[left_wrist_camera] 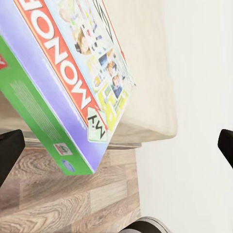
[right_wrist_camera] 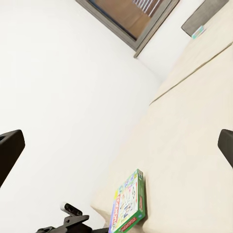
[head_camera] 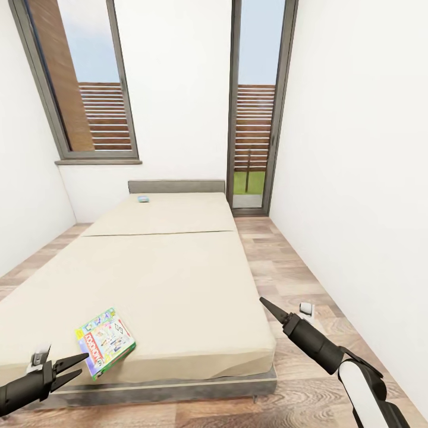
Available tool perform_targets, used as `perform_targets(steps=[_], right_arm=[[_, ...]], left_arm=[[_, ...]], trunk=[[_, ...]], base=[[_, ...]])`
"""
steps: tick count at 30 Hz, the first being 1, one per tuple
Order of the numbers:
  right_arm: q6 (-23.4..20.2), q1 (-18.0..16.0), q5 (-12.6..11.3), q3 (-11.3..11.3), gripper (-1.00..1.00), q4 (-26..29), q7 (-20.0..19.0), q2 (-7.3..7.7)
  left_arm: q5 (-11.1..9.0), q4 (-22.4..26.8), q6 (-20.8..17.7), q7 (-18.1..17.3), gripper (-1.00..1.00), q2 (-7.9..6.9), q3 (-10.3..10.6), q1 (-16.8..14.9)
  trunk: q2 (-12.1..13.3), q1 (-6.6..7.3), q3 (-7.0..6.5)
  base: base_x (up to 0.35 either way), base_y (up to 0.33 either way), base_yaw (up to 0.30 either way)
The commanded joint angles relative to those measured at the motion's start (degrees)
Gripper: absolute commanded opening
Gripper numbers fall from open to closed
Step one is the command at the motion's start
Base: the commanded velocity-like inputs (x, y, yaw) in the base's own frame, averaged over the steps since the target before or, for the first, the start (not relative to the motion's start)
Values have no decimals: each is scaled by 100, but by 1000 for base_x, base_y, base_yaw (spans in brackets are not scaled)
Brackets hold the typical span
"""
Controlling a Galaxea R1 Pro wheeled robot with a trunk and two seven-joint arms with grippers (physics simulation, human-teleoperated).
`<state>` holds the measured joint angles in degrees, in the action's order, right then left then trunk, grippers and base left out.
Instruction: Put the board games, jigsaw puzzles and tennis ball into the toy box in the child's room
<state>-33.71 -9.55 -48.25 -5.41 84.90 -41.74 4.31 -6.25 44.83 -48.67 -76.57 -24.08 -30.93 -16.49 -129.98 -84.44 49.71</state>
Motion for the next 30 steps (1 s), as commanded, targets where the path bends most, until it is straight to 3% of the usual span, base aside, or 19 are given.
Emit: perform_targets(steps=[1, 23, 30], right_arm=[[-41, -3, -36, -4, 100, 0, -1, 0], [-39, -3, -35, -4, 100, 0, -2, -2], [-39, -3, -35, -4, 100, 0, -2, 0]], left_arm=[[-8, 0, -55, -14, 100, 0, -3, -3], [-8, 0, -67, -12, 100, 0, -9, -3], [-8, 0, -83, -8, 100, 0, -9, -3]], trunk=[[-2, 1, 6], [-2, 1, 6], [-283, -153, 131]], base=[[0, 0, 0], [0, 0, 0], [0, 0, 0]])
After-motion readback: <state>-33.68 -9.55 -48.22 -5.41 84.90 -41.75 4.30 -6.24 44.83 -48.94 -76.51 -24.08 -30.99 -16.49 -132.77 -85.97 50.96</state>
